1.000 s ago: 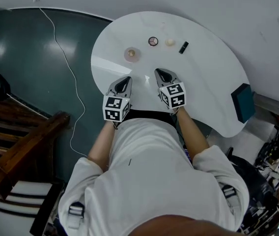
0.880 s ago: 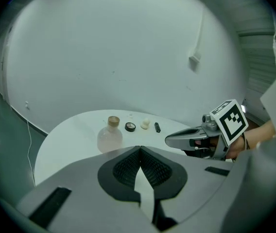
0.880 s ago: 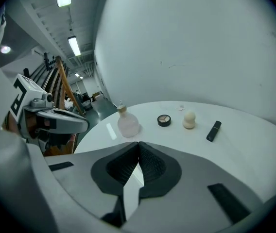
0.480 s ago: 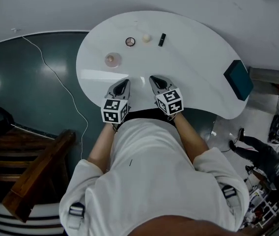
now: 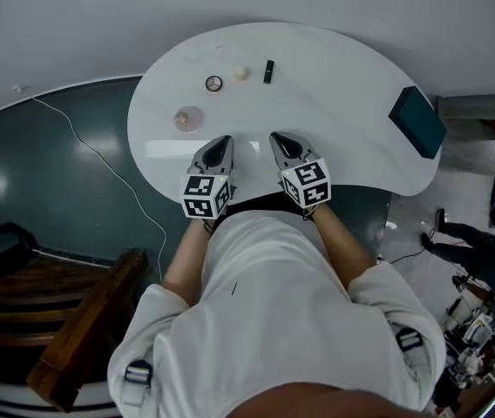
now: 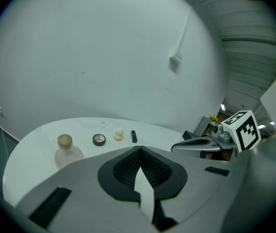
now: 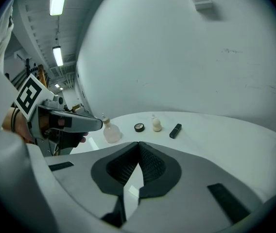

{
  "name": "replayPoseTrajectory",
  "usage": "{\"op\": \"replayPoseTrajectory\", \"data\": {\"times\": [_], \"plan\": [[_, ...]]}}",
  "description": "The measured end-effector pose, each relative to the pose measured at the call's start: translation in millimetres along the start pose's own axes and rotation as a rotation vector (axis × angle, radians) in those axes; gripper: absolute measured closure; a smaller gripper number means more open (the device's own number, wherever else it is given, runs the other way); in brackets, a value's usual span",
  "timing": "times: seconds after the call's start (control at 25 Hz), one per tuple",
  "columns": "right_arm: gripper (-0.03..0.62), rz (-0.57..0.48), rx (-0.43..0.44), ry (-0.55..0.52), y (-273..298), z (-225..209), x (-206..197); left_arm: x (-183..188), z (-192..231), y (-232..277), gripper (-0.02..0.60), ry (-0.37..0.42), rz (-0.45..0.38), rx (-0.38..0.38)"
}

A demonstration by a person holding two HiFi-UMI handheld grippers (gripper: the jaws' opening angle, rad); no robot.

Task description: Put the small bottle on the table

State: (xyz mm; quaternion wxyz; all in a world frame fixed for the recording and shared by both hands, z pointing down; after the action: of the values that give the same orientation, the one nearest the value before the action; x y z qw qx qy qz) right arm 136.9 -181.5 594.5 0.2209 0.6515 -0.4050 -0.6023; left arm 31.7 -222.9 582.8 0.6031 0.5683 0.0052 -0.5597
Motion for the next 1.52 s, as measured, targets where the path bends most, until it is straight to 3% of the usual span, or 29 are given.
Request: {"op": "replayPoseTrajectory", "data": {"times": [0.2,0.44,0.72,1.0,1.28,1.52], "plan": [[0.595,-0.07,-0.01,0.003,-14,4,26,26,-7,-13,0.569,0.029,-0.057,-0.003],[0.595,-0.144,-0.021,-0.014,-29,8,57,54,-5,-33,0.569,0.058,-0.124,0.045],[0.595,-0.245,-0.015,-0.063,-57,22,107,92,-7,-57,0.569,0.15,-0.202,0.106],[0.595,-0.355,-0.055,-0.07,-86,16,150,132,-11,-80,0.569,0.157,-0.318,0.126],[0.595,-0.42,-0.121,-0.059,-112,-4,170,163,-26,-95,0.569,0.268,-0.382,0.172],[0.595,-0.437,-0.143,-0.069,-120,-5,178,175,-29,-103,0.569,0.268,-0.418,0.166]]}}
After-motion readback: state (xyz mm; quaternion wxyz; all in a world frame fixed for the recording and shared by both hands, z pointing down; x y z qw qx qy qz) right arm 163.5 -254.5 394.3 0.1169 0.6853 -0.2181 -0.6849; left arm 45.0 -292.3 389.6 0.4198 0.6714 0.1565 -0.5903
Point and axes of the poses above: the fingertips, and each gripper's own axes: y forward along the fingers, z to its left, x out of its top, the point moved 1 cm from there along -y, backward along the fingers, and after that the axes turned 15 degrees about z, right-handed, at the moved point
